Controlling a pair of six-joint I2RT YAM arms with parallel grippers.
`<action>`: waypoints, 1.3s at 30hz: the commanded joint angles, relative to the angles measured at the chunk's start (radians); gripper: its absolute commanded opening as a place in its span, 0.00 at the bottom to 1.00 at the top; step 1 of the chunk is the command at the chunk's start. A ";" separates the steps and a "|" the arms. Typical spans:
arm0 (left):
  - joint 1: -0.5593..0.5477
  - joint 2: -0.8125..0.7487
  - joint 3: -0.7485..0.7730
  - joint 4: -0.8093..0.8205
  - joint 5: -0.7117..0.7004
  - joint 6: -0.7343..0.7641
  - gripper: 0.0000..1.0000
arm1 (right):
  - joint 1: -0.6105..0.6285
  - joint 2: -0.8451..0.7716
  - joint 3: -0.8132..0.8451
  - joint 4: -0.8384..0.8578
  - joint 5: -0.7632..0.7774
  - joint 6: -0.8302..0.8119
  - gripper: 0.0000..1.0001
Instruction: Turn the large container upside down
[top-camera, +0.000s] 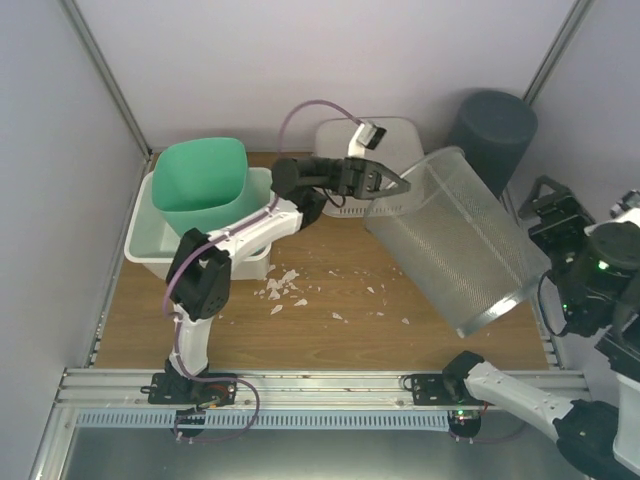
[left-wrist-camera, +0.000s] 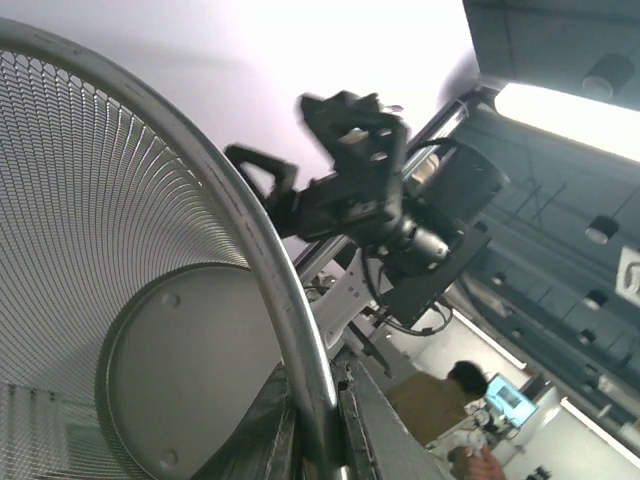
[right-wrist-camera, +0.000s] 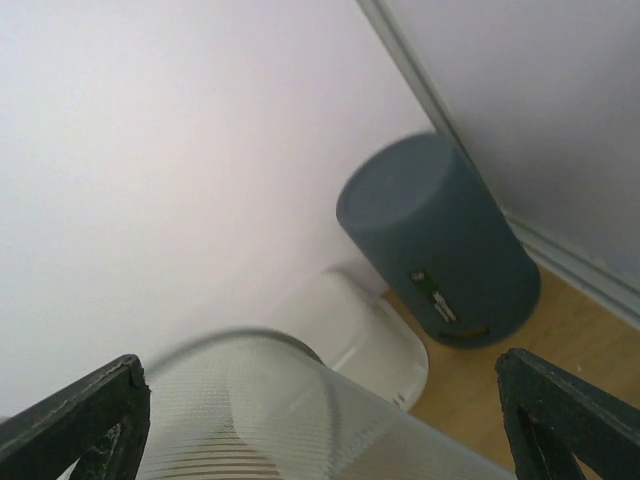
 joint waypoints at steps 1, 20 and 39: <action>-0.050 0.057 0.049 0.133 -0.168 -0.095 0.00 | -0.008 -0.001 0.054 0.066 0.117 -0.065 0.94; -0.137 0.306 -0.106 0.324 -0.398 -0.347 0.00 | -0.007 0.087 0.124 -0.056 0.171 -0.050 0.96; -0.162 0.443 -0.246 0.375 -0.536 -0.494 0.00 | -0.006 0.088 0.042 -0.100 0.155 0.019 0.97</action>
